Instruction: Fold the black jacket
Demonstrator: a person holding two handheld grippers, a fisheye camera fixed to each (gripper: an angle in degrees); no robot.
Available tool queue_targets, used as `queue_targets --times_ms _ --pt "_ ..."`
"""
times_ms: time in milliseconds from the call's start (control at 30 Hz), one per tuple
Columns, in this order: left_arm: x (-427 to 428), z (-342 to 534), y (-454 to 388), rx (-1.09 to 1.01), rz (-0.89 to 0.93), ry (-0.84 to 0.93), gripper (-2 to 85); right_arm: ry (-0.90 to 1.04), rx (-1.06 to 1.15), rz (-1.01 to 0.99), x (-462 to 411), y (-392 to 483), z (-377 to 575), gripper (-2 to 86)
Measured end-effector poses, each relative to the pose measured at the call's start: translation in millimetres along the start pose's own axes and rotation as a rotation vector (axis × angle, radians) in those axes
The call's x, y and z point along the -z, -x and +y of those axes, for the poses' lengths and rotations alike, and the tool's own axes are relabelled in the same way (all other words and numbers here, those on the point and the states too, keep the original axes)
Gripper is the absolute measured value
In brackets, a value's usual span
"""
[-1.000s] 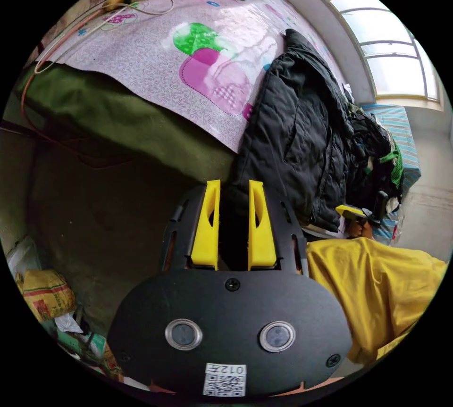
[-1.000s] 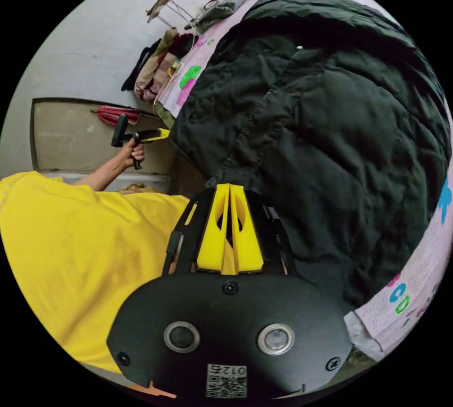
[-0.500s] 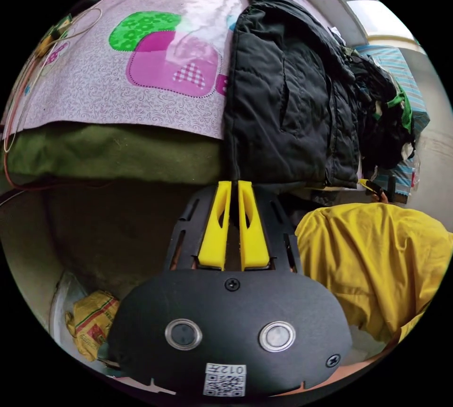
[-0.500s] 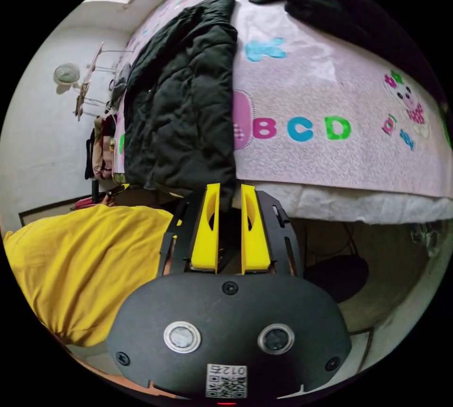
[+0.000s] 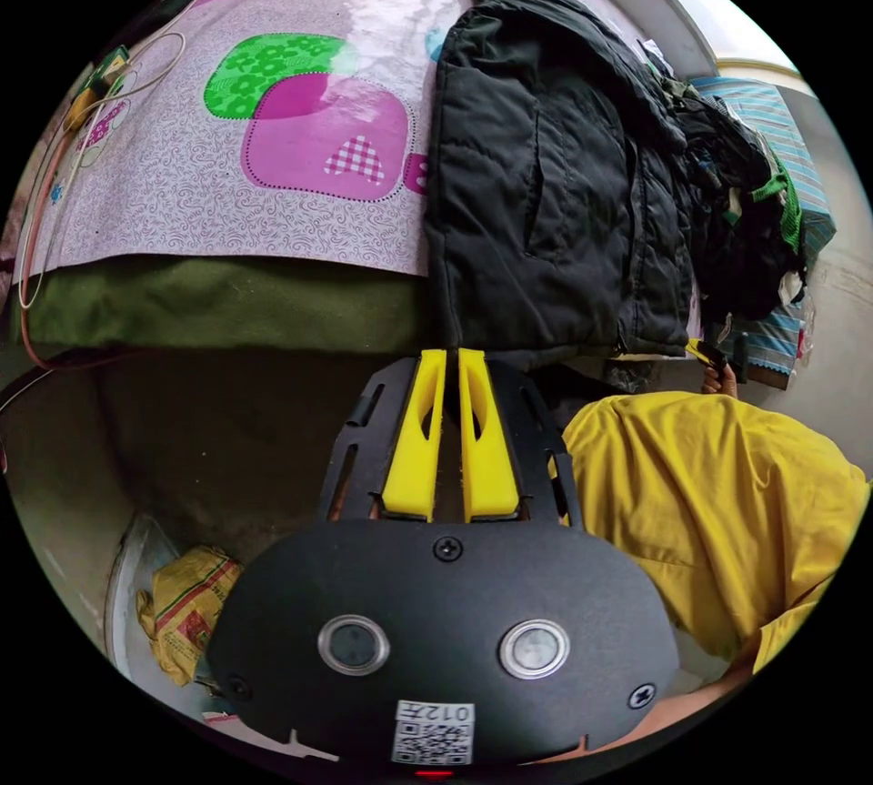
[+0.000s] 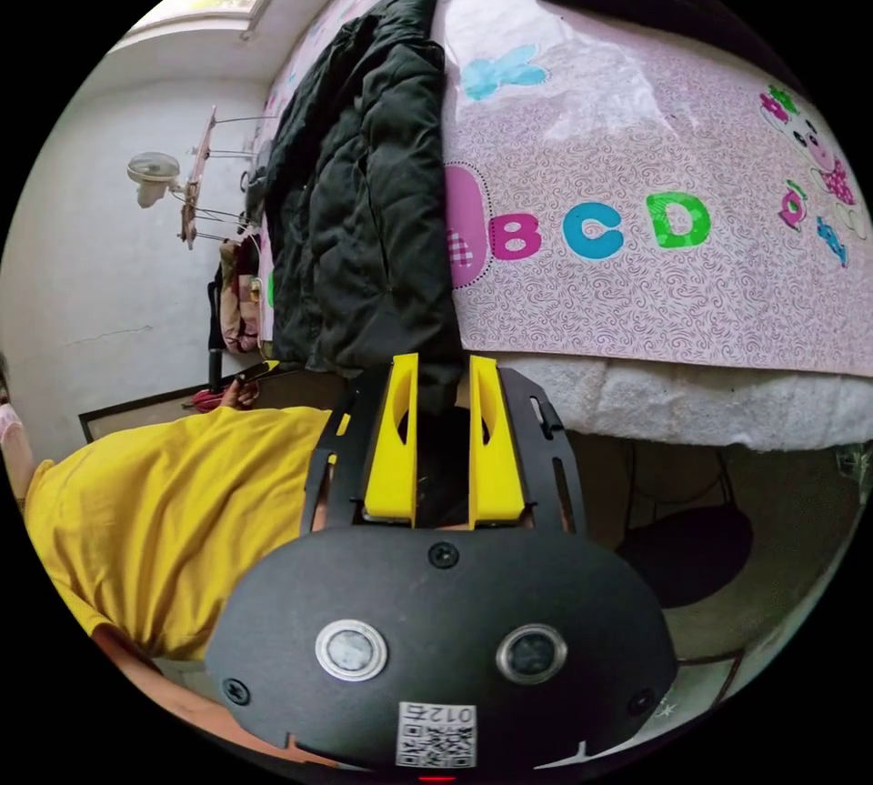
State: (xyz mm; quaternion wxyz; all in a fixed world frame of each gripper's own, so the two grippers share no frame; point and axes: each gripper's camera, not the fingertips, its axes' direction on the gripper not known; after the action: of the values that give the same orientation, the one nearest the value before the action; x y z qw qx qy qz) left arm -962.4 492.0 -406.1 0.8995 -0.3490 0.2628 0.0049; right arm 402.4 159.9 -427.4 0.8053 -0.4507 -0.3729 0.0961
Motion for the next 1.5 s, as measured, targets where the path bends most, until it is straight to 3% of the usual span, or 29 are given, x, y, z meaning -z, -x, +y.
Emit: queue_targets --times_ms 267,433,633,1233,1500 --pt "18.0 -5.8 -2.9 -0.003 0.021 0.004 0.4 0.109 -0.012 -0.07 28.5 12.6 10.0 9.1" --pt "31.3 -8.5 -1.0 0.006 0.048 0.001 0.4 0.108 -0.054 -0.083 59.5 14.8 24.7 5.0" --pt "70.4 -2.6 -1.3 -0.025 0.171 -0.053 0.3 0.047 0.068 -0.27 129.7 42.8 55.1 1.3" --pt "246.2 -0.7 -68.7 -0.235 0.59 -0.527 0.2 -0.199 0.336 -0.616 336.9 163.4 77.5 0.2" --pt "315.4 -82.1 -84.3 -0.209 0.712 -0.742 0.7 -0.397 0.356 -0.707 400.8 192.9 26.8 0.3"
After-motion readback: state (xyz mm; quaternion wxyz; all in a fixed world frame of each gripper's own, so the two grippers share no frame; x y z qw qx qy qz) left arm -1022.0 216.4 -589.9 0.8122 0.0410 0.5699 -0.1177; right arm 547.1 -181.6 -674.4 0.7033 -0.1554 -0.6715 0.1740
